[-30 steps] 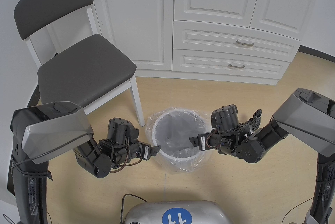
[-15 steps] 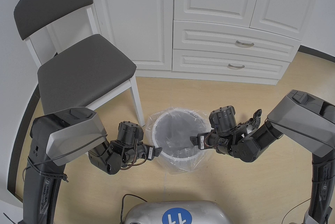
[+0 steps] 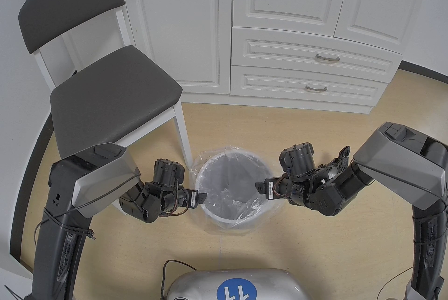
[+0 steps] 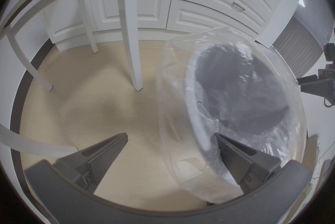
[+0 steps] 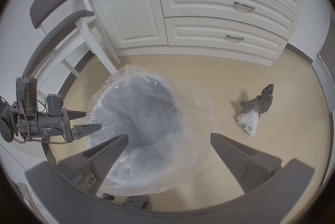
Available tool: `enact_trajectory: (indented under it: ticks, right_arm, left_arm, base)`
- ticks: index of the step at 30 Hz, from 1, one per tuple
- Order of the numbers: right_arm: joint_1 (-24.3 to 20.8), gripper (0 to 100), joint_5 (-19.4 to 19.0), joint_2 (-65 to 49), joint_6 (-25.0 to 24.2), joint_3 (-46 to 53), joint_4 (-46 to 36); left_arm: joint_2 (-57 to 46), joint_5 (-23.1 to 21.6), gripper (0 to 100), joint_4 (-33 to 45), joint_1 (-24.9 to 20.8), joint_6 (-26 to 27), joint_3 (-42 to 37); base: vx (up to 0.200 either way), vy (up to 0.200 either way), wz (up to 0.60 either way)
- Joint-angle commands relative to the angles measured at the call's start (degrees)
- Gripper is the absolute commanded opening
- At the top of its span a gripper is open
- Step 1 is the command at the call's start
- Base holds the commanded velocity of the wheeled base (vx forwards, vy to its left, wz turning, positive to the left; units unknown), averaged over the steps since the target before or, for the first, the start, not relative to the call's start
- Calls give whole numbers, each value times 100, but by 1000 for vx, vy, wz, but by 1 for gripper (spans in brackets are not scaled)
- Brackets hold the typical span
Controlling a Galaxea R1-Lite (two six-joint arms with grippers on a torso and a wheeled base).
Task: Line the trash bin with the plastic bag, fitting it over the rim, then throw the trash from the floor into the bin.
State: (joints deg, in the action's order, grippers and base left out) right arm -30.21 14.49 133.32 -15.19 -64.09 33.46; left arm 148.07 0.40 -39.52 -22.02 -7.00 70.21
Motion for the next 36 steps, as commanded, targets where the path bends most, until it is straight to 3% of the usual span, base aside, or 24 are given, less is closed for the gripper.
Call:
enact_trajectory:
  ticks: [1,11,14,21,29,36]
  right_arm:
    - [103,100,1,160,-2,-113,2]
    - [349,100,18,335,25,-341,2]
    - [419,100,185,318,86,-350,2]
    - [586,100,352,-7,605,-34,2]
    - [-293,100,396,28,403,283,433]
    - [-539,100,1178,977,552,72,609]
  left_arm:
    - [108,4,100,-3,101,-12,143]
    - [-85,4,100,-319,127,-162,90]
    - [-76,4,100,-337,92,-162,55]
    - [-120,4,100,-618,-13,-162,-156]
    - [-410,-5,100,-996,-268,-153,-648]
    - [-542,-5,100,-1172,-409,-153,-868]
  base:
    - [0,0,0]
    - [0,0,0]
    - [0,0,0]
    - [0,0,0]
    - [0,0,0]
    - [0,0,0]
